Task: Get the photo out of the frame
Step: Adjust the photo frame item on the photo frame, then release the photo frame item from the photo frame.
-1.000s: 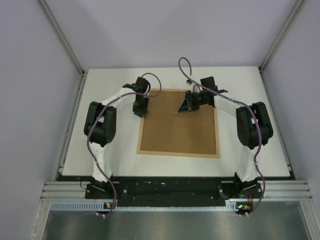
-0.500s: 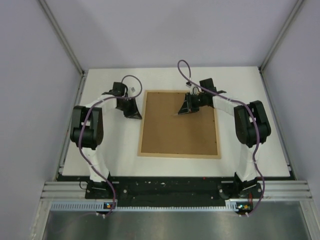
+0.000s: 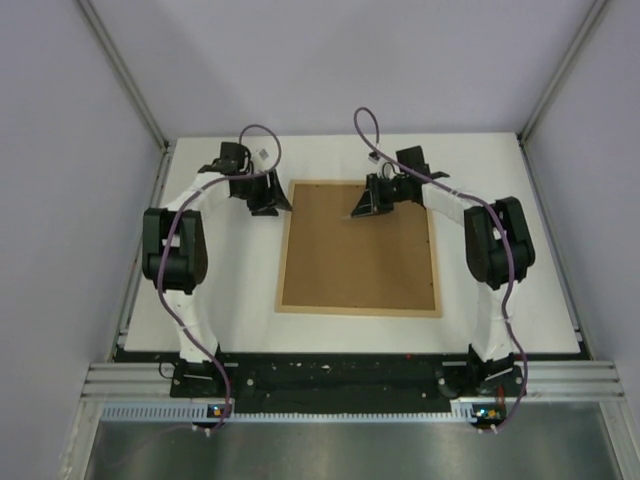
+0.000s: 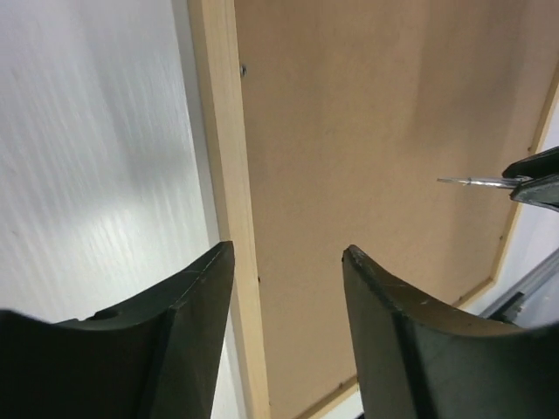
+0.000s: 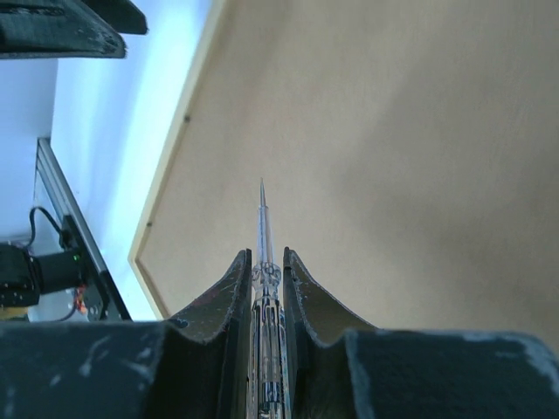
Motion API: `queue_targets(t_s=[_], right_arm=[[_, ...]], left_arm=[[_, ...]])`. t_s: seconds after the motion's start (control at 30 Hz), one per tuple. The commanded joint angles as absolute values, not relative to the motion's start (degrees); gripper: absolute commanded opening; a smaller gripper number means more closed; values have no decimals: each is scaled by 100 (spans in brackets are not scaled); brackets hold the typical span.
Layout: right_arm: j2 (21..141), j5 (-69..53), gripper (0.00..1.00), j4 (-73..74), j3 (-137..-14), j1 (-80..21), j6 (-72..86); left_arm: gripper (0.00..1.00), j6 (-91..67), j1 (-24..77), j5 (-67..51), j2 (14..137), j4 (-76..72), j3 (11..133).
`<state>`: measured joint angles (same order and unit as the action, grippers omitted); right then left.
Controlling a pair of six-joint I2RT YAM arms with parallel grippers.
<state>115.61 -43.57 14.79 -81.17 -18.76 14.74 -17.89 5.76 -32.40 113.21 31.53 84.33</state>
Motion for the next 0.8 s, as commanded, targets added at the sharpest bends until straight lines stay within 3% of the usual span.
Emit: queue_targets(t_s=[0.0, 0.1, 0.2, 0.33, 0.53, 0.77], right_arm=[[11917, -4605, 0, 1283, -9086, -1916, 1731], [12329, -4702, 0, 1240, -9736, -1916, 1907], [12778, -4816, 0, 968, -10325, -1934, 2345], [13349, -4948, 0, 458, -10976, -1934, 3066], [13895, -5080, 0, 334, -11487, -2013, 3419], [13975, -4975, 0, 465, -11347, -2039, 3305]], left_arm=[[63, -1644, 597, -2962, 11768, 3419, 9131], [73, -1556, 676, -2778, 12101, 3542, 9351], [73, -1529, 756, -2786, 12330, 3525, 9378], [60, -1468, 826, -2900, 12542, 3480, 9404], [28, -1511, 879, -3006, 12542, 3393, 9247], [24, -1907, 1335, -2058, 11980, 3235, 8614]])
